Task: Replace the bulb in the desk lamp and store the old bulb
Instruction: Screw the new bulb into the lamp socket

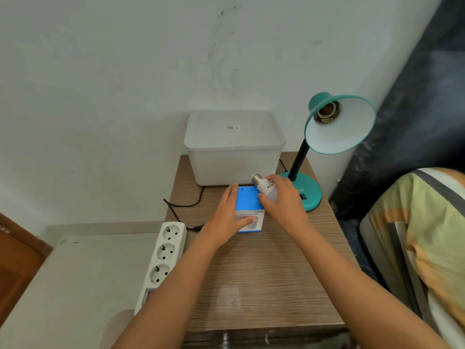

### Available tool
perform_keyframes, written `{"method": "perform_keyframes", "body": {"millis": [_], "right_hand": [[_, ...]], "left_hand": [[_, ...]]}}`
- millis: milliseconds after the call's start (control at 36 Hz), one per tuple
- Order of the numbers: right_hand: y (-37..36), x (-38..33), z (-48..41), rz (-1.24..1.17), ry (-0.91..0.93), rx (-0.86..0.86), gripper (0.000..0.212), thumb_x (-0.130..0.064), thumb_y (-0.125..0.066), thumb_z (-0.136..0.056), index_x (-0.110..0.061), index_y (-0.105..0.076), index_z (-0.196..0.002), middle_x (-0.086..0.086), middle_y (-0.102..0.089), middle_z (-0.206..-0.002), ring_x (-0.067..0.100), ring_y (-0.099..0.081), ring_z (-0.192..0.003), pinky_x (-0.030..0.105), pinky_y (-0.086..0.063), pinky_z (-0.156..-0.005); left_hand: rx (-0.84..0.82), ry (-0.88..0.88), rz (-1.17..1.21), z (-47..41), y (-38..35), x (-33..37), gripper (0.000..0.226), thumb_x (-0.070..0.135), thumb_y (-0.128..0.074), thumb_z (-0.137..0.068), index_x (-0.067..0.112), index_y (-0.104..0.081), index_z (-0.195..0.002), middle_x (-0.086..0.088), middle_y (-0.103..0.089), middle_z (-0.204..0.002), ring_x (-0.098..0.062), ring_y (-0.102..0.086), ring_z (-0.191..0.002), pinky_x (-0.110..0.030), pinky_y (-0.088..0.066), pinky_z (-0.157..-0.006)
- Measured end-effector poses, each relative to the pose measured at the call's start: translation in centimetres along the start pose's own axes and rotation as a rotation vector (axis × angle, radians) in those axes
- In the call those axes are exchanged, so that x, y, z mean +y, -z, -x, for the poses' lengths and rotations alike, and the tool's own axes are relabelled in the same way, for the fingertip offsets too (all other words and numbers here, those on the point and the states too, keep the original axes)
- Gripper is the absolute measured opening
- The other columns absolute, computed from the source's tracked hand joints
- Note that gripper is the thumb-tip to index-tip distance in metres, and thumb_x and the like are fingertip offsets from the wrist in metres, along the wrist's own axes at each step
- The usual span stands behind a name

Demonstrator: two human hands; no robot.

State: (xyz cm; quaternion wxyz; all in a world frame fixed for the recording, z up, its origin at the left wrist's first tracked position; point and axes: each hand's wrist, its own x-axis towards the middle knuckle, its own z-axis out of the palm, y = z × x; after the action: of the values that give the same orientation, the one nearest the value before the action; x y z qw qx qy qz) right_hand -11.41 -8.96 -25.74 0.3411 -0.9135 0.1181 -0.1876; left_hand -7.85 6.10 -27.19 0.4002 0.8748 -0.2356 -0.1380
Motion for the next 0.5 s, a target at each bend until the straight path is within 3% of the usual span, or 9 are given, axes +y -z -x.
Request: {"method": "perform_keyframes", "body": {"millis": [56, 111, 194, 306, 417, 500], "right_hand": [[0.5, -0.4, 0.2, -0.015, 0.004, 0.017, 0.040, -0.020, -0.064, -0.081, -0.015, -0.052, -0.119, 0.006, -0.055, -0.109, 0.017, -0.051, -0.093, 0.025, -0.040, -0.074], [1.3, -0.9, 0.6, -0.063, -0.010, 0.054, 0.039, -0.020, -0.066, -0.080, -0.015, -0.055, -0.117, 0.005, -0.056, -0.106, 0.014, -0.051, -0.090, 0.023, -0.038, -0.073], [3.1, -1.6, 1.5, -0.128, -0.033, 0.120, 0.040, -0.022, -0.070, -0.077, -0.016, -0.058, -0.115, 0.003, -0.060, -0.104, 0.013, -0.053, -0.089, 0.021, -0.037, -0.074], [7.7, -2.8, 2.4, -0.221, -0.075, 0.224, 0.035, -0.019, -0.072, -0.075, -0.018, -0.062, -0.109, -0.002, -0.063, -0.099, 0.013, -0.056, -0.091, 0.023, -0.041, -0.079], [12.4, -3.9, 1.8, -0.318, -0.126, 0.335, 0.031, -0.021, -0.071, -0.077, -0.018, -0.062, -0.107, -0.006, -0.060, -0.093, 0.010, -0.056, -0.080, 0.016, -0.044, -0.069], [14.8, -4.1, 0.1, -0.367, -0.170, 0.349, 0.033, -0.026, -0.069, -0.079, -0.018, -0.060, -0.109, -0.006, -0.058, -0.097, 0.011, -0.053, -0.089, 0.025, -0.043, -0.078]], "left_hand": [[0.003, 0.000, -0.018, 0.1, 0.0, 0.2, 0.097, 0.029, -0.070, -0.084, 0.014, -0.001, -0.150, 0.001, 0.001, -0.158, -0.014, -0.022, -0.139, -0.029, -0.039, -0.106], [0.011, -0.005, -0.050, 0.1, 0.0, 0.2, 0.103, 0.034, -0.072, -0.081, 0.012, 0.001, -0.150, 0.002, 0.008, -0.158, -0.016, -0.009, -0.145, -0.030, -0.024, -0.115], [0.020, -0.035, -0.101, 0.3, 0.5, 0.6, 0.111, 0.043, -0.074, -0.076, 0.013, 0.003, -0.150, 0.004, 0.019, -0.157, -0.011, 0.010, -0.145, -0.024, -0.004, -0.111], [0.017, -0.171, -0.155, -0.1, 2.0, 3.7, 0.109, 0.047, -0.071, -0.077, 0.018, 0.006, -0.150, 0.007, 0.021, -0.156, -0.008, 0.012, -0.144, -0.030, -0.003, -0.116], [0.021, -0.345, -0.127, -1.7, 2.8, 9.1, 0.105, 0.040, -0.072, -0.079, 0.022, 0.002, -0.151, 0.008, 0.007, -0.159, -0.004, 0.002, -0.143, -0.021, -0.006, -0.114], [0.034, -0.463, -0.104, -3.5, 2.2, 12.7, 0.102, 0.033, -0.074, -0.078, 0.023, -0.003, -0.150, 0.005, -0.003, -0.159, -0.005, -0.005, -0.143, -0.020, -0.008, -0.113]]}}
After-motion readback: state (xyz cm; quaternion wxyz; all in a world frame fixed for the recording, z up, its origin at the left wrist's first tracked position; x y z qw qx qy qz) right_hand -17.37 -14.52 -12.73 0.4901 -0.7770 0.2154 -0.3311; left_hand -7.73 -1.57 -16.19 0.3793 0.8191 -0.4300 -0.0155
